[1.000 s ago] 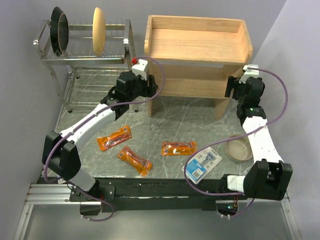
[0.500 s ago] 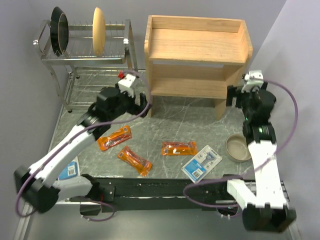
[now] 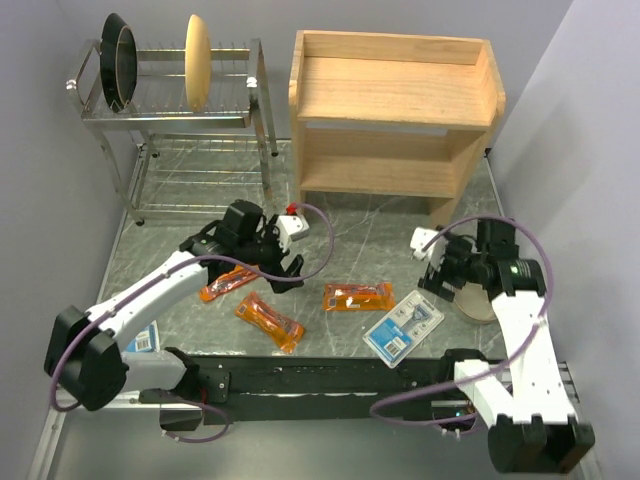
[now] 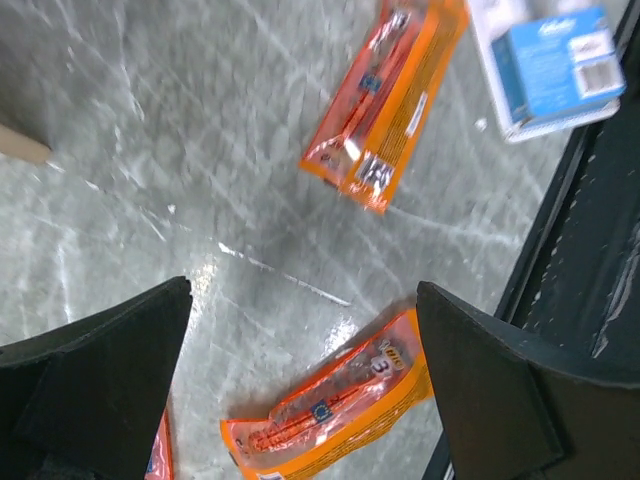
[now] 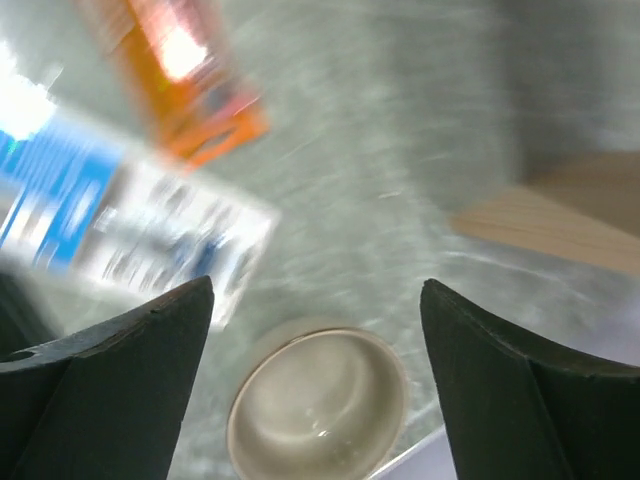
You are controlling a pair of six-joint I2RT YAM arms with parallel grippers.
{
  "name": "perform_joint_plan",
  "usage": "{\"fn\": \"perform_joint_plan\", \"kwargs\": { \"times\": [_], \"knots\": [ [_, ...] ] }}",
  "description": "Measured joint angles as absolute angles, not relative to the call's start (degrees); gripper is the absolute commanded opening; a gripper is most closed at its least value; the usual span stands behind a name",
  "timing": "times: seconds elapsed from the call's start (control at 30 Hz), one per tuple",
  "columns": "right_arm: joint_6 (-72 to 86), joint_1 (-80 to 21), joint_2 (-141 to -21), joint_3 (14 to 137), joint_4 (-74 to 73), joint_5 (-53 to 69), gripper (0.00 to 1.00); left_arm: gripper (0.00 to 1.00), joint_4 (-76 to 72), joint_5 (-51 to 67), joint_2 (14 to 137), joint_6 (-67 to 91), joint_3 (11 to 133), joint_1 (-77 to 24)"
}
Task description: Place and organize the shaving razors onto the shelf
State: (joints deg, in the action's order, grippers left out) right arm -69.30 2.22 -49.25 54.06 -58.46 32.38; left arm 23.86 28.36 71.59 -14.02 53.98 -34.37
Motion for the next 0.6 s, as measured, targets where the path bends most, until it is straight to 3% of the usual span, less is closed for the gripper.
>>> {"fn": "perform_joint_plan", "kwargs": {
  "times": [0.27,0.37,0.6],
  "knots": [
    [-98.96,1.80,-60.95,52.16,-70.76,32.64,0.74,0.99,27.11,26.81,74.89,-17.15,55.99,-34.46],
    [-105.16,0.10,-64.99,52.16,-70.74,33.67,0.65,1.00,28.05,24.95,75.20,-17.80,57.54,-34.48],
    [-111.37,-9.41,-68.90,48.60,-70.00,33.61,0.61,0.99,30.48,20.45,78.22,-18.63,61.41,-34.48]
  ]
}}
